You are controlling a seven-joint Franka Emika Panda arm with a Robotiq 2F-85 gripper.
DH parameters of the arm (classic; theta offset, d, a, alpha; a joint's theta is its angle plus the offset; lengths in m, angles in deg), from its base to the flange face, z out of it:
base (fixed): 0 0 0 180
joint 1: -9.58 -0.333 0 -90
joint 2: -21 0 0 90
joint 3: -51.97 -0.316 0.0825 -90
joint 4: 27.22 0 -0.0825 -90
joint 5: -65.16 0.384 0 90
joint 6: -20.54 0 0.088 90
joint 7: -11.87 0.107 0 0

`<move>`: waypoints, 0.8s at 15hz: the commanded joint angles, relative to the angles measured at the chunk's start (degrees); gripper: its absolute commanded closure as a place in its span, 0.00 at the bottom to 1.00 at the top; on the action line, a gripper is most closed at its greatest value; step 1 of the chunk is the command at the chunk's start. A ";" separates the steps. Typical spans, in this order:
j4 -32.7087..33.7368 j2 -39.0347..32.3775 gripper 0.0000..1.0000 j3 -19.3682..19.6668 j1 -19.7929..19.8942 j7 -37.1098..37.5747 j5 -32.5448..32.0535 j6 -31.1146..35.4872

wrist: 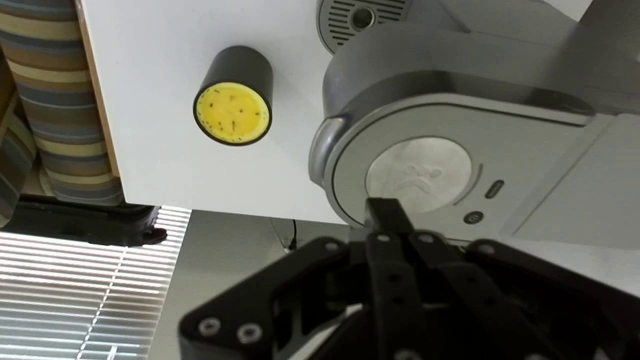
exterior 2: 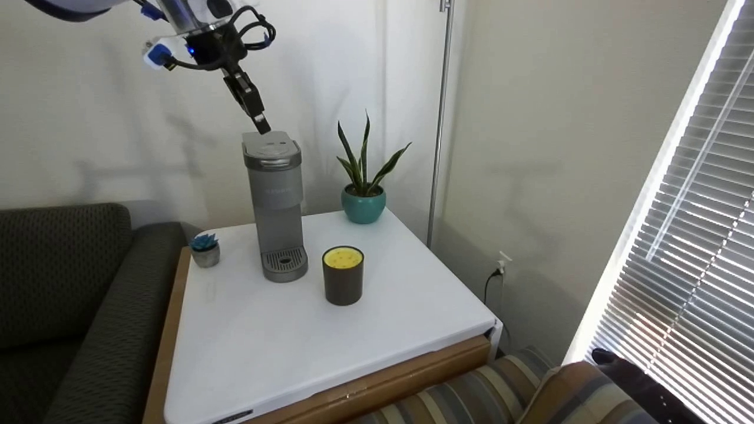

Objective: Close the coffee machine chamber

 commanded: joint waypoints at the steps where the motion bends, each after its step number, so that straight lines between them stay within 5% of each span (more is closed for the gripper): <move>1: -0.19 3.55 1.00 -0.69 -0.25 0.22 -2.53 -2.37; 12: 0.13 9.91 1.00 -3.66 0.68 0.39 -7.16 -5.95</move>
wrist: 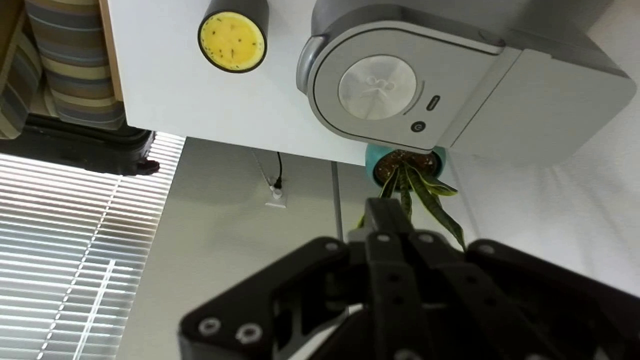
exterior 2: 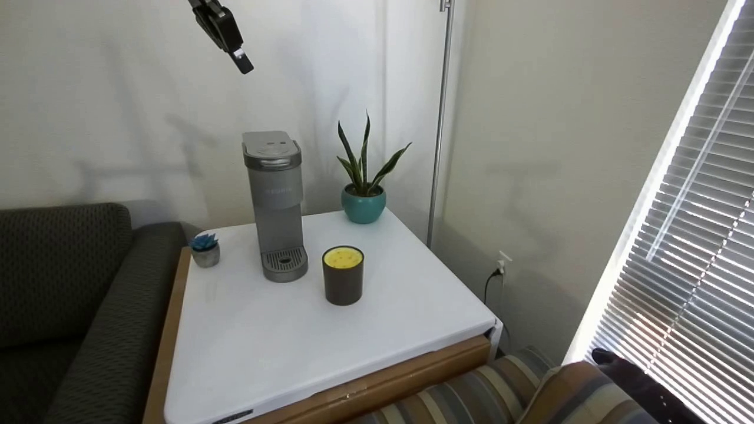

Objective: Close the coffee machine chamber

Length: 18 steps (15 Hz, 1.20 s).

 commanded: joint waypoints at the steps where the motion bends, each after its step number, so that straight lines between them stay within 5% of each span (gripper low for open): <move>1: -0.16 1.48 1.00 -1.74 1.36 0.38 -1.64 -1.84; 4: -0.25 1.86 1.00 -2.30 1.71 0.27 -1.52 -1.85; 6: -0.26 1.84 0.73 -2.55 1.87 0.23 -1.10 -1.59; 16: -0.36 1.94 0.03 -2.71 1.94 2.65 -1.21 -0.69; 18: -0.43 1.90 0.00 -2.72 1.95 3.59 -1.12 -0.26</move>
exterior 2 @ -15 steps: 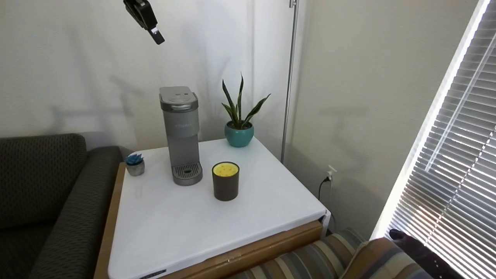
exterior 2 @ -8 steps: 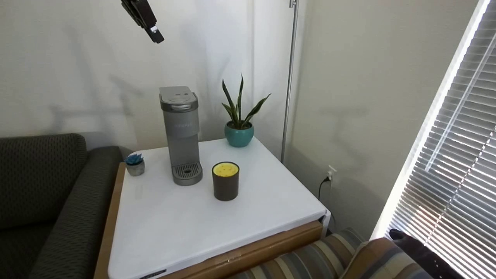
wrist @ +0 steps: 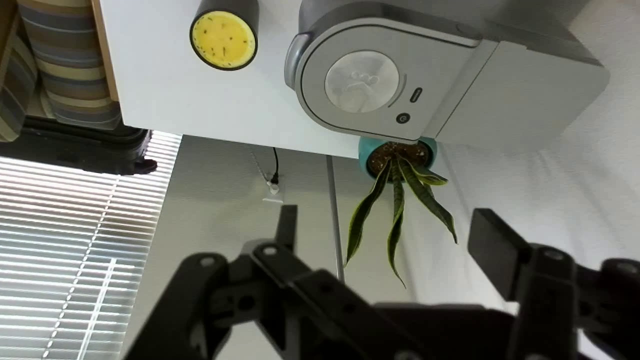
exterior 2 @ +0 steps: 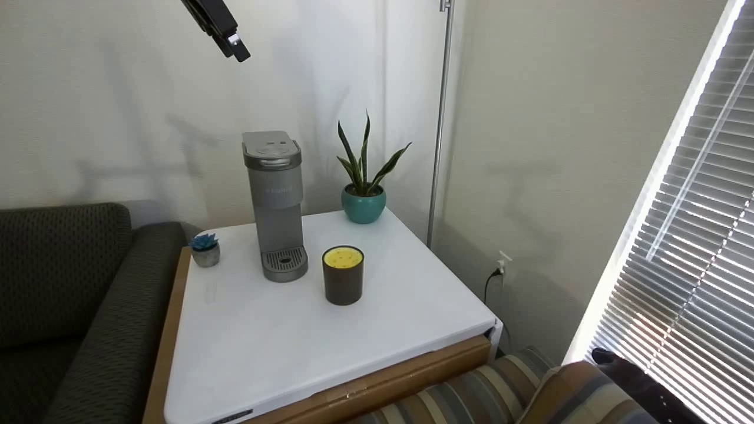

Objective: Close the coffee machine chamber

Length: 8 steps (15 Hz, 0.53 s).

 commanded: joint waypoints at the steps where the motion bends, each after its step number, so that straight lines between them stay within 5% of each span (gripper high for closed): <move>1: -0.45 0.69 0.00 -1.23 1.38 2.08 -0.84 0.28; 8: 0.14 -0.03 0.00 -1.50 1.45 4.41 0.34 1.24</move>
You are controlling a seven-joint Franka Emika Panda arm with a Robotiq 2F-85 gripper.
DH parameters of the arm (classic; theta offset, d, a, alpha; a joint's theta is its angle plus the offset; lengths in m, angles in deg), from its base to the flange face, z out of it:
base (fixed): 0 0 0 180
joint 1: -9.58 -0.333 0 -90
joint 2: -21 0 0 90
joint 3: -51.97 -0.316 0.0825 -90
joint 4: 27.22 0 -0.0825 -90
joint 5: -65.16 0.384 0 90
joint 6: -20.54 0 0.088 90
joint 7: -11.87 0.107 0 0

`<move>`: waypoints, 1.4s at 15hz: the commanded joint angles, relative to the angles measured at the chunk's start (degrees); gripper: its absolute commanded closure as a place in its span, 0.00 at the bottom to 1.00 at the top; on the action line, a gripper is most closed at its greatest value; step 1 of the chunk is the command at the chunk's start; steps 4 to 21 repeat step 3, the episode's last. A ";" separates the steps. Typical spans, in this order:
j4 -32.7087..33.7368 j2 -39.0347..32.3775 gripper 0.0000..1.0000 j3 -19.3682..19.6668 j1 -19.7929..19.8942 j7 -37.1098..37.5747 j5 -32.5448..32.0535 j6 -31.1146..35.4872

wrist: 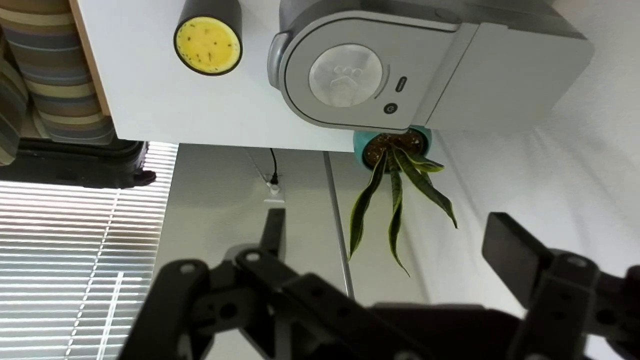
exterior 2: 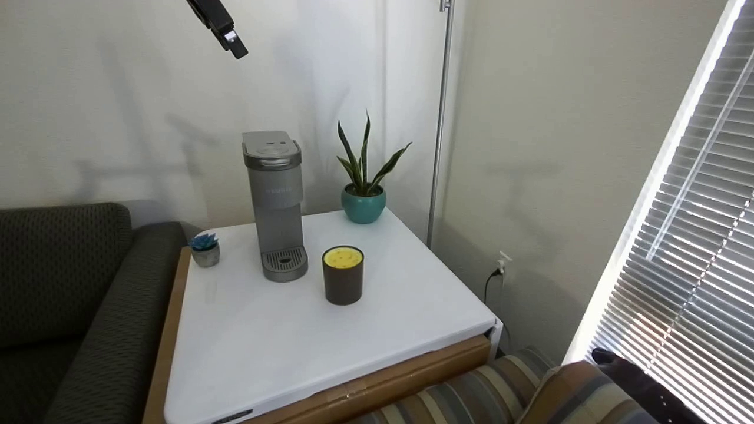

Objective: Close the coffee machine chamber

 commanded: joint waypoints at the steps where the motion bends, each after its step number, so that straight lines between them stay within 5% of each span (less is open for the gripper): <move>1: 0.15 -0.02 0.00 -1.45 1.38 0.15 0.10 0.37; 21: 0.14 -0.02 0.00 -1.44 1.44 0.20 0.37 0.80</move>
